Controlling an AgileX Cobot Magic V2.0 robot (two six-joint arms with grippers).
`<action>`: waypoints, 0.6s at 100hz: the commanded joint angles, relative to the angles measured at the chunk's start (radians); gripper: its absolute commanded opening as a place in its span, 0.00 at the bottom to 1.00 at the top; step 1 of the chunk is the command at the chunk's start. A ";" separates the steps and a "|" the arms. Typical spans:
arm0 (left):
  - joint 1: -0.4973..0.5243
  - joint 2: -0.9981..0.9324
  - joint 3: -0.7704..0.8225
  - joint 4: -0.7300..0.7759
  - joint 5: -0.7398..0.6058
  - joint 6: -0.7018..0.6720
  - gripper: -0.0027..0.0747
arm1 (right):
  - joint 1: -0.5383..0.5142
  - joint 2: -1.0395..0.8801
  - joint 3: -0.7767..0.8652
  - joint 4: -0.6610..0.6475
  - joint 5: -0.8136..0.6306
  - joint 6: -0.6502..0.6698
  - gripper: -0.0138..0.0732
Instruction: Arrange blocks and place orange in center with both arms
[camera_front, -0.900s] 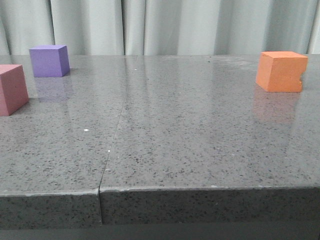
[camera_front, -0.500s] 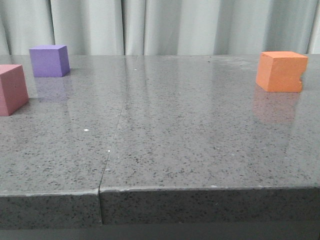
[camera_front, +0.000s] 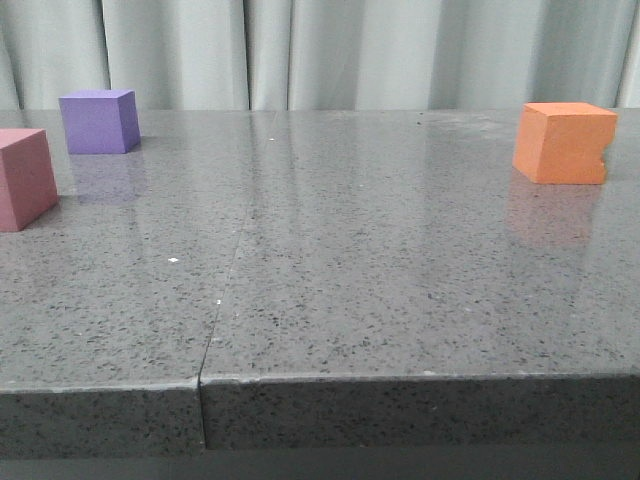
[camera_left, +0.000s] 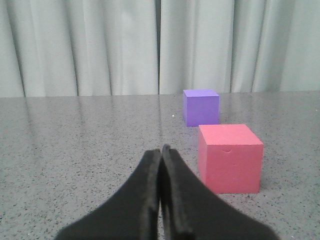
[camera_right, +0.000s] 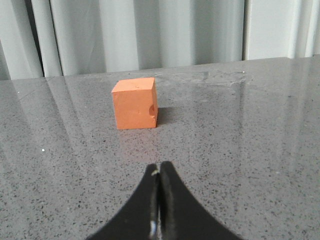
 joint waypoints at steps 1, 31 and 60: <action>-0.007 -0.029 0.040 -0.009 -0.080 -0.002 0.01 | -0.008 -0.019 -0.044 0.002 -0.072 -0.009 0.08; -0.007 -0.029 0.040 -0.009 -0.080 -0.002 0.01 | -0.008 0.068 -0.221 0.002 0.124 -0.009 0.08; -0.007 -0.029 0.040 -0.009 -0.080 -0.002 0.01 | -0.008 0.276 -0.430 0.005 0.290 -0.009 0.08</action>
